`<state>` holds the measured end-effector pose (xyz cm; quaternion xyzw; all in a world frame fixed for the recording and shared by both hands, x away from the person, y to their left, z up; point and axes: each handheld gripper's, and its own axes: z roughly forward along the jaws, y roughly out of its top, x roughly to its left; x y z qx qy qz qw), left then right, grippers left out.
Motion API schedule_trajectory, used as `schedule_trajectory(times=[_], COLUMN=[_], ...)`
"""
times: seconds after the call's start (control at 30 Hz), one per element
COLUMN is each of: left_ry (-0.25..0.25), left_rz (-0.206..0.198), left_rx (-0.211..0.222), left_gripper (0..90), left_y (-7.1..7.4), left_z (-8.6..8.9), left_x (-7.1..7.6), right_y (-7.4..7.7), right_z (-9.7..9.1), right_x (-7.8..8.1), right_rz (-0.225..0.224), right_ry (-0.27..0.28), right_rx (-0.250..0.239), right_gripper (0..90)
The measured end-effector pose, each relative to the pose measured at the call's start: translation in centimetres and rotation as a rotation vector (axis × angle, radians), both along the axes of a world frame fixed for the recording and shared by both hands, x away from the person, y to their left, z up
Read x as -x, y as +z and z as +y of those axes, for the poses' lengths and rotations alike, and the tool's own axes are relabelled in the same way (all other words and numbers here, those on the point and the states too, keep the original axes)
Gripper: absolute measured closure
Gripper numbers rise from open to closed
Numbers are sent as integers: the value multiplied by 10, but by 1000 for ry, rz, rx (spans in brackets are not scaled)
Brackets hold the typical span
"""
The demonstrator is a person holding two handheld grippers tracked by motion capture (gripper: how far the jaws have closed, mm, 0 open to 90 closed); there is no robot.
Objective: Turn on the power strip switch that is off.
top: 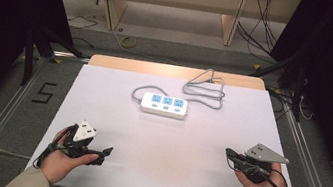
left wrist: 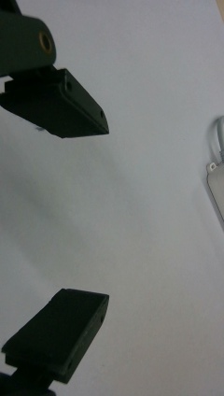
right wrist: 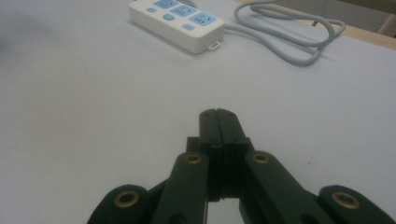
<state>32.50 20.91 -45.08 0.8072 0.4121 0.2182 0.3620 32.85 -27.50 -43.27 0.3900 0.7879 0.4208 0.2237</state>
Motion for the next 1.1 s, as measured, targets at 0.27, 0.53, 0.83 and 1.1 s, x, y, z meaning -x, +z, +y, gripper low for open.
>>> schedule_trajectory(times=[0.27, 0.53, 0.83, 1.1], left_ry=[-3, 13, 9, 10], left_rz=[3, 5, 0, 6], left_rx=[10, 16, 12, 12], left_gripper=[153, 153, 153, 156], left_y=[0, -1, 0, -1], left_z=[-1, -1, -2, -3], left_x=[0, -1, -1, -1], right_y=[2, 3, 4, 5], right_z=[6, 11, 13, 19], right_x=[-4, -10, -14, -19], right_rz=[-4, -8, -15, -15], right_ry=[9, 13, 13, 20], right_rx=[3, 3, 0, 6], right_gripper=[900, 900, 900, 900])
